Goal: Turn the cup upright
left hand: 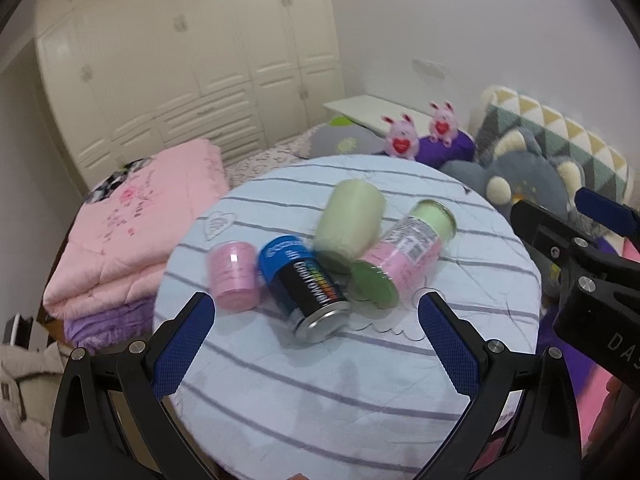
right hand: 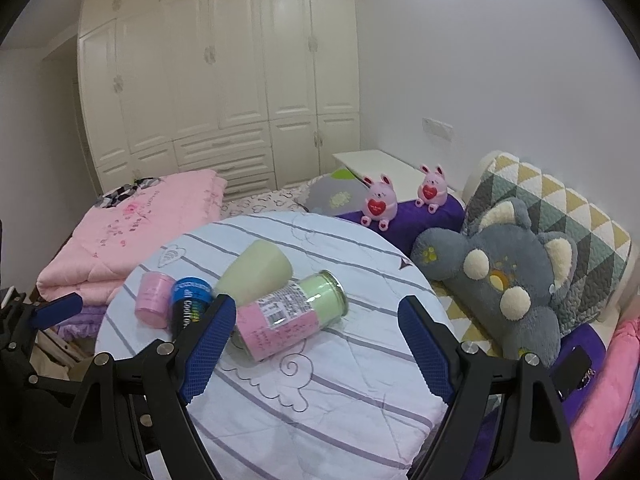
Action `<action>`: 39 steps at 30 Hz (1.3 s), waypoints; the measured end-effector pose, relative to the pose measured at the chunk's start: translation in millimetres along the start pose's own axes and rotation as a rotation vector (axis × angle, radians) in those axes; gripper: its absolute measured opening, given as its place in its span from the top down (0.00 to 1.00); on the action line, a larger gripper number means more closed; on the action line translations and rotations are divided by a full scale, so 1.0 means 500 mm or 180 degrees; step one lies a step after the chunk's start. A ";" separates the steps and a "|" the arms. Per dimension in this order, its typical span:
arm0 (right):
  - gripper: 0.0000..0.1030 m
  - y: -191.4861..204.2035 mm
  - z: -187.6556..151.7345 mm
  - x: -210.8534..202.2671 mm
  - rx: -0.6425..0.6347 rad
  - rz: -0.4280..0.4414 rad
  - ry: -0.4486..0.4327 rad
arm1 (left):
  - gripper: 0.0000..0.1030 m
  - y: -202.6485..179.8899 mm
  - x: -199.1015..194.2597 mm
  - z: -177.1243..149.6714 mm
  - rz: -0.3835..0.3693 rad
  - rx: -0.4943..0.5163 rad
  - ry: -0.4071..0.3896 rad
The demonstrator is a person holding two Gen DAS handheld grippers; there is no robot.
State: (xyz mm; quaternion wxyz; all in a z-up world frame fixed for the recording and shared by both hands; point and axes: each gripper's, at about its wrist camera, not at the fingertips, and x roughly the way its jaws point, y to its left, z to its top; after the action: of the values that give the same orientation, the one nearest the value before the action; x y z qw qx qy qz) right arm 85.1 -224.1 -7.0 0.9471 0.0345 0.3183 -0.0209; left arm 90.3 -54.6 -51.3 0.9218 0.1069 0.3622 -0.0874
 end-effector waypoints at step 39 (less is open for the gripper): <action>0.18 -0.113 -0.023 0.202 0.0354 -0.0247 0.0549 | 0.22 -0.140 0.299 0.067 -0.0497 0.0328 0.0884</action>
State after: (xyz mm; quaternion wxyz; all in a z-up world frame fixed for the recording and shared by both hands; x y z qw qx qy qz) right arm 155.0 -281.4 -80.1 0.9113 0.0763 0.3981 -0.0721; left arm 203.6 -143.0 -139.3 0.8466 0.1366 0.4883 -0.1617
